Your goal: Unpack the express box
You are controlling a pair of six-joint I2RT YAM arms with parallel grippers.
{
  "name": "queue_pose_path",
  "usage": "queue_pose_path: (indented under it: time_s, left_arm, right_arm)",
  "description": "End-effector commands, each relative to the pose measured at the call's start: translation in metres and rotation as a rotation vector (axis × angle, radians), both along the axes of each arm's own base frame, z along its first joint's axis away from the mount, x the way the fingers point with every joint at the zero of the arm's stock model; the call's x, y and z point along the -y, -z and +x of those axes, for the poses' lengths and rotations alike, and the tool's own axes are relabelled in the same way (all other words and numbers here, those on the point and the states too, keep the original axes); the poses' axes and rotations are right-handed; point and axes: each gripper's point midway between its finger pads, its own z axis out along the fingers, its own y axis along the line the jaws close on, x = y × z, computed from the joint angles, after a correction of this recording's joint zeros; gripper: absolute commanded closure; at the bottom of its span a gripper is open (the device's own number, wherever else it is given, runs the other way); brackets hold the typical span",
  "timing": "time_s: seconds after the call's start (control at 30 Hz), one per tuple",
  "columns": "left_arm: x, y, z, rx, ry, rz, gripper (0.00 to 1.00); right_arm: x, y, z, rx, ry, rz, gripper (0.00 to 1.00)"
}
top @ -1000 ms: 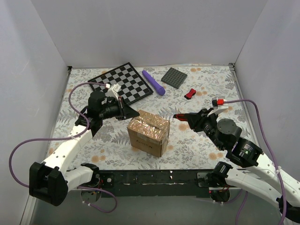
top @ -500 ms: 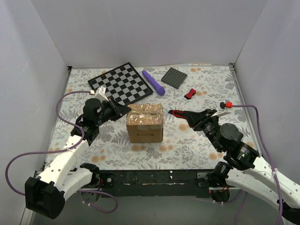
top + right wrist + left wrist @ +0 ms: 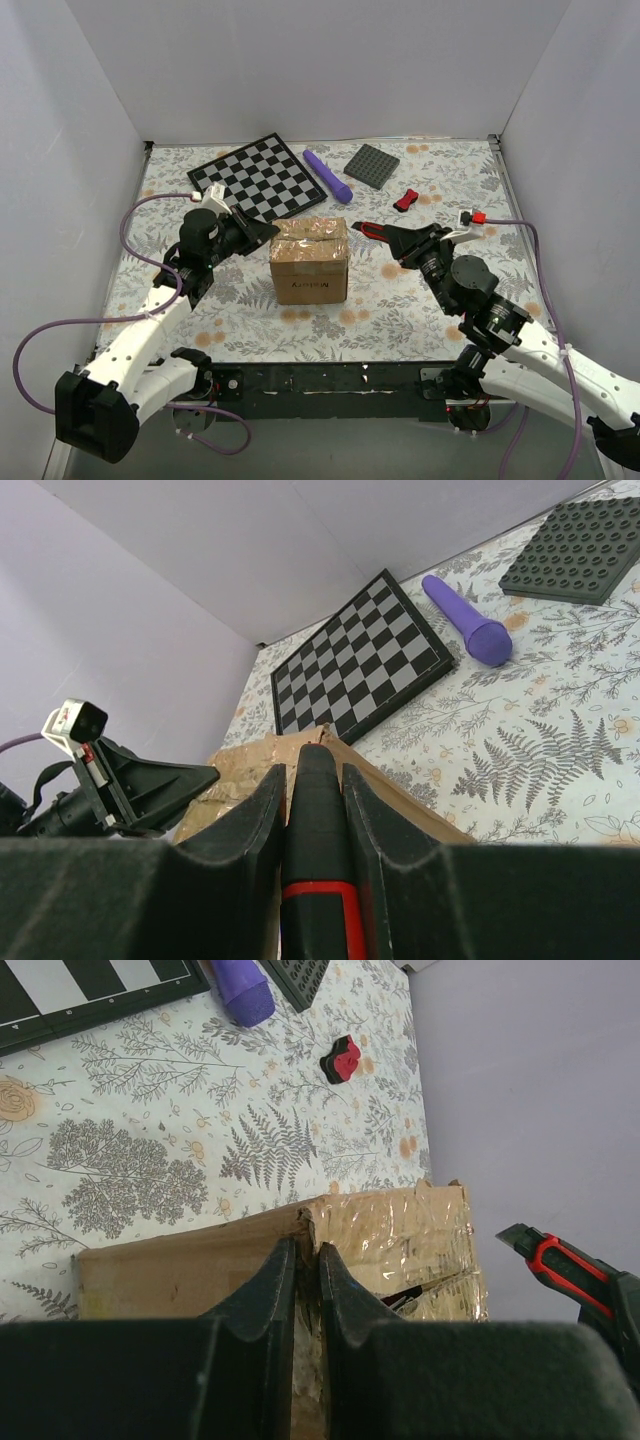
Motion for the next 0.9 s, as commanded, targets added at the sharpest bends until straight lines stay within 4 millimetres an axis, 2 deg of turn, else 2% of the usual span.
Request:
queue_pose_path:
  time_s: [0.0, 0.27, 0.63, 0.87]
  left_arm:
    - [0.001, -0.012, 0.004, 0.044, 0.001, -0.011, 1.0]
    - [0.001, -0.011, 0.003, 0.046, 0.0, -0.006, 1.0]
    - [0.001, -0.012, 0.003, 0.043, -0.001, -0.015, 1.0]
    - [-0.002, -0.007, 0.004, 0.01, -0.044, -0.05, 1.0]
  right_arm:
    - [-0.003, -0.043, 0.006, 0.084, 0.015, 0.095, 0.99]
    - [-0.011, -0.033, 0.009, 0.06, 0.002, 0.068, 0.99]
    - [-0.018, -0.034, 0.009, 0.06, -0.023, 0.065, 0.99]
    - [-0.029, -0.016, 0.002, -0.014, -0.084, 0.068, 0.99]
